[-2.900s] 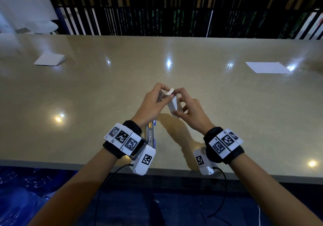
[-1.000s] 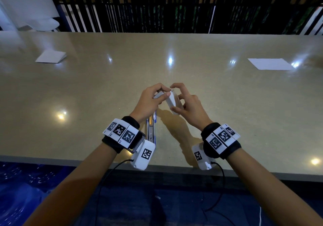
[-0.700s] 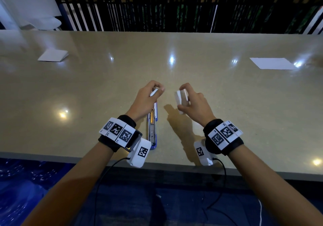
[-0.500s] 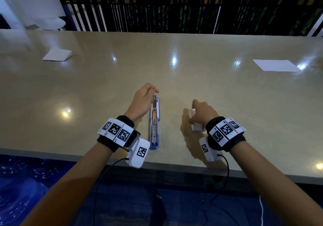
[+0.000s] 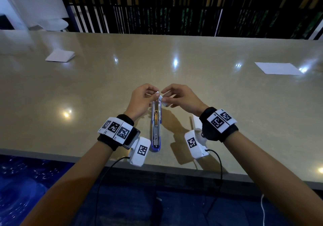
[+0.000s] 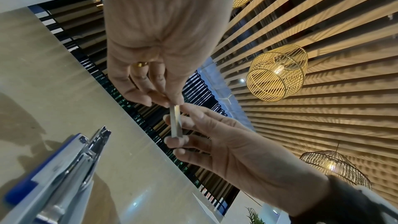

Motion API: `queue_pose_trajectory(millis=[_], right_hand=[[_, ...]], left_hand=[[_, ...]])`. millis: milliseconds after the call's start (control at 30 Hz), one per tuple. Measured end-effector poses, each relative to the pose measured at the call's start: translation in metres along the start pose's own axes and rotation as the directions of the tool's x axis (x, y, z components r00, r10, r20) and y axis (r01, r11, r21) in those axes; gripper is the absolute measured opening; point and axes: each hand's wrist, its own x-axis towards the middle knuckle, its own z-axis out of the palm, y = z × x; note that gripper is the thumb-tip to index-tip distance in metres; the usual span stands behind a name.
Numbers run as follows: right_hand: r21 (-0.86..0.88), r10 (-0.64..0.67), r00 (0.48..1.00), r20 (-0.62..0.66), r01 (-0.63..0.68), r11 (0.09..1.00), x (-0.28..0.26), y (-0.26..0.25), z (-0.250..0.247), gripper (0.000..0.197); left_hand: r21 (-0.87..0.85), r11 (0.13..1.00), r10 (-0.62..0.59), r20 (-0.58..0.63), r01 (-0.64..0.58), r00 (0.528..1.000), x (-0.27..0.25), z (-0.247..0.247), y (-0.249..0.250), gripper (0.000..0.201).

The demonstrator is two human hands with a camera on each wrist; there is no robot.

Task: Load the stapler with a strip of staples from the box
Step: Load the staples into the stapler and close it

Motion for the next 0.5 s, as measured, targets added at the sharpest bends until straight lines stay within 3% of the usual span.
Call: queue_pose_trajectory(millis=[167,267,500], right_hand=[[-0.053,-0.002,1.000,-0.030,0.000,0.999,0.017,0.008,0.007,0.020],[-0.068,0.081,0.996,-0.040,-0.084,0.994,0.027,0.016,0.010,0.025],[-0.064,0.194,0.981,-0.018,-0.195,0.979,0.052,0.029,0.018,0.033]], left_hand=[[0.014,1.000,-0.003,0.007,0.003,1.000,0.002,0.000,-0.001,0.018],[0.051,0.999,0.004,0.044,-0.006,0.999,0.001,-0.001,-0.004,0.022],[0.239,0.962,-0.175,0.177,0.130,0.968,-0.010,-0.002,-0.019,0.039]])
